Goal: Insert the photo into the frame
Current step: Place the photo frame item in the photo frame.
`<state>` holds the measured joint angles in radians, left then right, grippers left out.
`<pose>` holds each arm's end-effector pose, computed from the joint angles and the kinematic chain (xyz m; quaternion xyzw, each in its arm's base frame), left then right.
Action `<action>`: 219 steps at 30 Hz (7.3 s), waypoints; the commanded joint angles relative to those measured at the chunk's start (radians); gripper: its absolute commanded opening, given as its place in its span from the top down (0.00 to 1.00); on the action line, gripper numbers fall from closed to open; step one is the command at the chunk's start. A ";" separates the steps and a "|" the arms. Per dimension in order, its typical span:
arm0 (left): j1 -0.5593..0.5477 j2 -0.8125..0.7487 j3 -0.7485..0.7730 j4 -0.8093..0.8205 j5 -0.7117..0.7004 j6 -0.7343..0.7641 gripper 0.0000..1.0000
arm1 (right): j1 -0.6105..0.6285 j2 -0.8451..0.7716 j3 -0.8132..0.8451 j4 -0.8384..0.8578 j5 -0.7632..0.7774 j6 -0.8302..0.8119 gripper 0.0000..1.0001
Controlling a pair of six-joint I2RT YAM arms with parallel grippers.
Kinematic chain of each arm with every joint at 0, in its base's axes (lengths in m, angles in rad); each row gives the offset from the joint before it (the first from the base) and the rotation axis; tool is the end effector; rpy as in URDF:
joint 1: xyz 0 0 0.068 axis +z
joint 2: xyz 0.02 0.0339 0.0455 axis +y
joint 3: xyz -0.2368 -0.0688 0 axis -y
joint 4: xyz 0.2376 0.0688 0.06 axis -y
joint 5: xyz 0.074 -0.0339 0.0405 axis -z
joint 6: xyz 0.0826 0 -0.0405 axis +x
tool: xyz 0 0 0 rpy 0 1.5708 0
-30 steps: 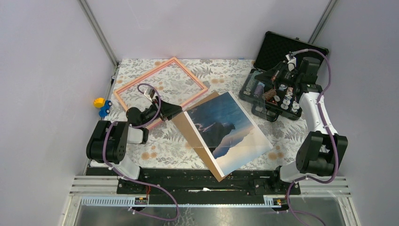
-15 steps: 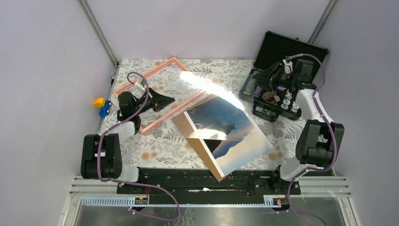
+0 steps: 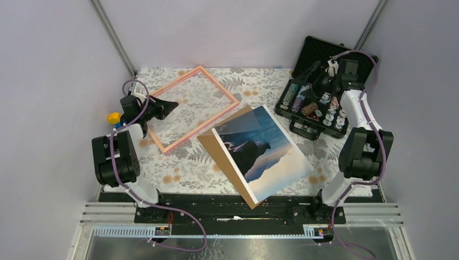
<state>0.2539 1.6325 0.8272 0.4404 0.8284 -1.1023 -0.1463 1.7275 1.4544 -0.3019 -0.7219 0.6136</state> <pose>0.3674 0.0325 0.1738 -0.2953 0.7304 -0.5158 0.3367 0.4196 -0.0067 0.2671 0.1482 0.8259 0.4053 0.3628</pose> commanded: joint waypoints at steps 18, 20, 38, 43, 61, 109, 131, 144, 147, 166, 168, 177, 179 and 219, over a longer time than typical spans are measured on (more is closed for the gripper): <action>0.163 0.187 0.013 0.327 -0.099 -0.108 1.00 | 0.204 0.187 -0.013 0.478 0.150 -0.059 0.00; 0.173 0.190 0.004 0.333 -0.102 -0.105 1.00 | 0.209 0.165 -0.049 0.517 0.161 -0.069 0.00; 0.249 0.174 -0.046 0.284 -0.091 -0.058 1.00 | 0.217 0.154 -0.159 0.620 0.183 -0.097 0.00; 0.251 0.199 -0.046 0.319 -0.087 -0.077 1.00 | 0.217 0.153 -0.164 0.620 0.187 -0.102 0.00; 0.256 0.216 -0.071 0.312 -0.107 -0.083 1.00 | 0.218 0.161 -0.172 0.635 0.171 -0.095 0.00; 0.283 0.289 0.067 0.193 -0.077 0.017 1.00 | 0.217 0.179 -0.178 0.644 0.142 -0.094 0.00; 0.289 0.260 0.122 0.135 -0.055 0.070 1.00 | 0.218 0.185 -0.174 0.637 0.132 -0.098 0.00; 0.293 0.254 0.140 0.152 -0.028 0.066 1.00 | 0.217 0.193 -0.168 0.632 0.128 -0.100 0.00; 0.293 0.250 0.142 0.156 -0.025 0.070 1.00 | 0.218 0.196 -0.167 0.630 0.127 -0.101 0.00; 0.293 0.205 0.118 0.268 0.011 0.031 1.00 | 0.217 0.199 -0.166 0.630 0.121 -0.099 0.00; 0.293 0.205 0.116 0.269 0.011 0.029 1.00 | 0.218 0.199 -0.166 0.630 0.119 -0.098 0.00; 0.292 0.184 0.122 0.229 0.015 0.066 1.00 | 0.217 0.199 -0.166 0.630 0.116 -0.096 0.00; 0.293 0.184 0.121 0.233 0.019 0.063 1.00 | 0.218 0.201 -0.166 0.632 0.112 -0.096 0.00; 0.166 0.111 0.433 -0.638 -0.471 0.469 0.01 | 0.216 0.196 -0.167 0.630 0.102 -0.091 0.00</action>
<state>0.4656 1.7885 1.1252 0.0246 0.5377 -0.7498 0.0685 1.9198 1.2739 0.2977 -0.5945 0.5285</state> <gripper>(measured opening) 0.985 0.994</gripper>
